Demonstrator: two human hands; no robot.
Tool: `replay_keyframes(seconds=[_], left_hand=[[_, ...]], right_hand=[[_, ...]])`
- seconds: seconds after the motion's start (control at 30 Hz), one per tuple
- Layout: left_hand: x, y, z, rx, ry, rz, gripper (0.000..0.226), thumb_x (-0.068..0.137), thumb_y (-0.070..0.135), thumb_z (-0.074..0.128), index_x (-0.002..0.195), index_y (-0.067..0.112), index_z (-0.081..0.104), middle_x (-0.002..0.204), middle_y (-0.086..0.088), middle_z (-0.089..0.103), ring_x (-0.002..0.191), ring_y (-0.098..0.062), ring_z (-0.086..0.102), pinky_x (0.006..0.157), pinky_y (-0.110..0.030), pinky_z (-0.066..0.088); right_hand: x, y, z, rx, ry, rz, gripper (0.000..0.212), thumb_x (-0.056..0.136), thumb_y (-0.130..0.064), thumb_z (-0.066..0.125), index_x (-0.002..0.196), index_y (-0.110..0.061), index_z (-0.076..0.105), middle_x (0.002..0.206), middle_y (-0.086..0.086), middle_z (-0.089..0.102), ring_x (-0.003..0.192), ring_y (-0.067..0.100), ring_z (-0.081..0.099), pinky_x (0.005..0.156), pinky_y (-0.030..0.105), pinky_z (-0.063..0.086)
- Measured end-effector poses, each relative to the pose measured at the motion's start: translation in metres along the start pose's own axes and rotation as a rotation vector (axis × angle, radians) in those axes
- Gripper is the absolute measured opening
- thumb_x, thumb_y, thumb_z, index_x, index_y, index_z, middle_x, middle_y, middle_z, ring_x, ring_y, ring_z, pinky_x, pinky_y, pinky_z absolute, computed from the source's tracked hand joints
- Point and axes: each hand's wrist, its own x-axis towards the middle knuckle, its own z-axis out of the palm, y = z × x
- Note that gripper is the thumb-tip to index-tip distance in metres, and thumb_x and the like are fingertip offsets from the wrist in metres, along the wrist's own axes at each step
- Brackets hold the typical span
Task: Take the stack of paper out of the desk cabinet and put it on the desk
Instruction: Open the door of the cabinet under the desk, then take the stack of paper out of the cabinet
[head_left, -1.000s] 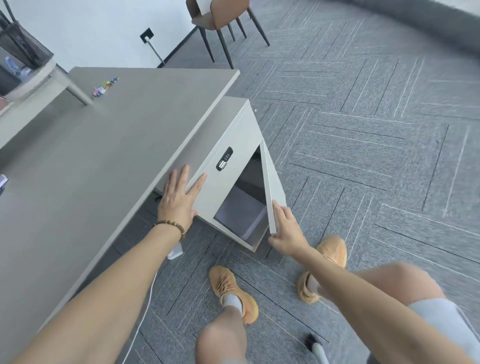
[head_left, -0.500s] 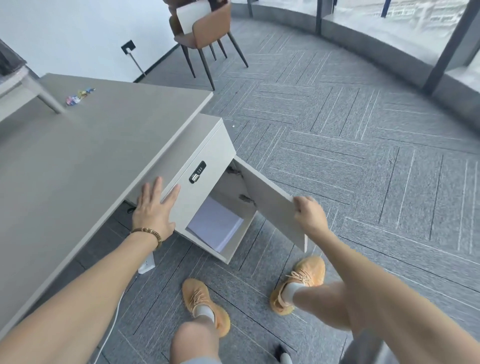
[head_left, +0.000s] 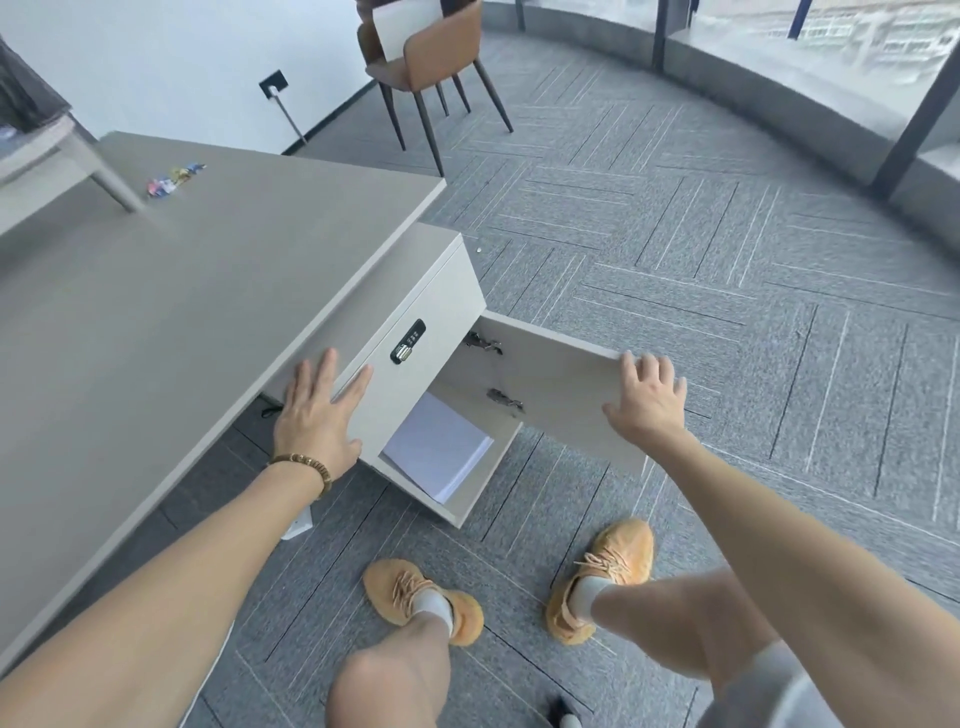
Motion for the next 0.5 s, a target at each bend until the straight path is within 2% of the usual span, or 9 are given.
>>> replay_keyframes(seconds=[0.1,0.33,0.5], left_hand=[[0.001,-0.003,0.003,-0.01,0.003,0.01,0.1,0.075,0.03,0.077,0.154,0.041,0.017,0.166,-0.007,0.0,0.151,-0.039,0.005,0.118,-0.052,0.026],[0.004,0.001,0.016,-0.039,0.099,-0.027,0.091,0.073,0.04,0.073,0.152,0.04,0.027,0.165,-0.01,0.011,0.15,-0.04,0.01,0.121,-0.051,0.017],[0.006,0.002,0.02,-0.039,0.124,-0.049,0.091,0.073,0.049,0.069,0.152,0.042,0.024,0.165,-0.01,0.01,0.15,-0.04,0.01,0.121,-0.05,0.015]], right_hand=[[0.004,0.001,0.001,-0.071,-0.018,0.011,0.09,0.084,-0.044,0.065,0.155,-0.018,0.016,0.154,0.015,0.028,0.147,0.037,0.018,0.117,0.062,0.024],[0.023,-0.004,0.007,-0.131,-0.036,0.08,0.102,0.086,-0.06,0.059,0.159,-0.019,0.001,0.166,0.019,0.007,0.155,0.042,-0.004,0.118,0.071,0.01],[0.033,-0.017,0.005,-0.174,-0.031,0.105,0.102,0.087,-0.063,0.054,0.16,-0.018,0.0,0.166,0.022,0.009,0.154,0.046,-0.002,0.116,0.073,0.009]])
